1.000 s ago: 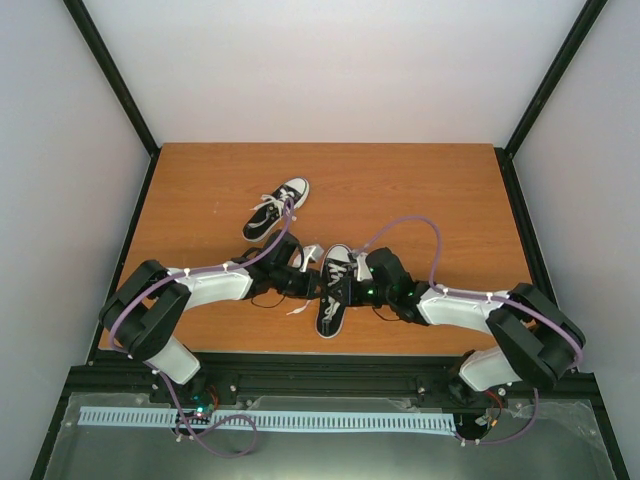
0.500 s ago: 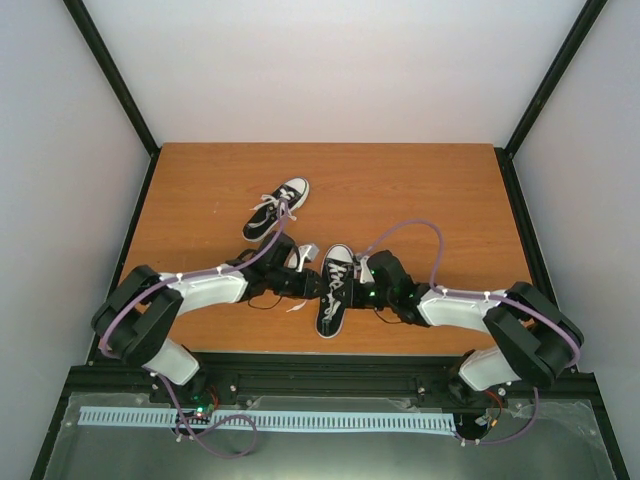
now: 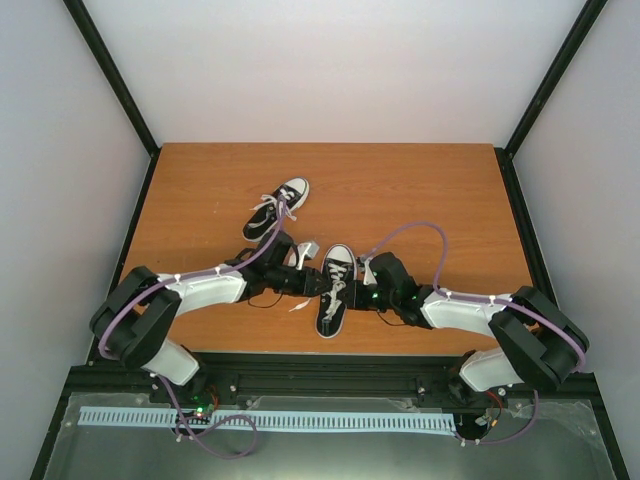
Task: Tie the shoes
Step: Cross the shoelace with the shoelace.
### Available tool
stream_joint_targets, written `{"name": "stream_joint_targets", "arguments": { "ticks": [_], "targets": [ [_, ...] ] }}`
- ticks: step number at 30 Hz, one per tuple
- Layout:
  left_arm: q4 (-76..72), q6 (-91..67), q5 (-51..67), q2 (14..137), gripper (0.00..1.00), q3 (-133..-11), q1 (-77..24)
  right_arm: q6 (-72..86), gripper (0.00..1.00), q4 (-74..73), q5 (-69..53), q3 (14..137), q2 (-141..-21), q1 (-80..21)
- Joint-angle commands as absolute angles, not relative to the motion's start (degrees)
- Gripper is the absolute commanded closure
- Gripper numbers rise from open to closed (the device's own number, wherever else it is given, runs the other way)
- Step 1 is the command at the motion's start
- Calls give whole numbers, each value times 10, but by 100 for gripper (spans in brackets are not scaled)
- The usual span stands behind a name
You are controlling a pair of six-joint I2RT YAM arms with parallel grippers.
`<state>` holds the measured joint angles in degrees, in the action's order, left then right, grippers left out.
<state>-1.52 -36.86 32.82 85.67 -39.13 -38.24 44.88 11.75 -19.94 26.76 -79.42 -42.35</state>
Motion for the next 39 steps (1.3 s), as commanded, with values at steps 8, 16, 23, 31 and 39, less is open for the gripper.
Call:
{"name": "stream_joint_targets", "arguments": {
  "ticks": [8, 16, 23, 31, 39],
  "targets": [
    [-51, -368, 374, 904, 74, -416, -379, 454, 97, 116, -184, 259, -779, -419],
    [-77, -379, 384, 926, 86, -422, -379, 454, 97, 119, -186, 262, -781, -419],
    [-78, -387, 357, 904, 99, -405, -379, 463, 97, 112, -170, 256, -762, -419],
    [-67, -396, 330, 880, 99, -388, -379, 468, 97, 102, -159, 248, -749, -419],
    [-61, -392, 348, 894, 99, -391, -379, 464, 97, 98, -160, 252, -742, -419]
  ]
}}
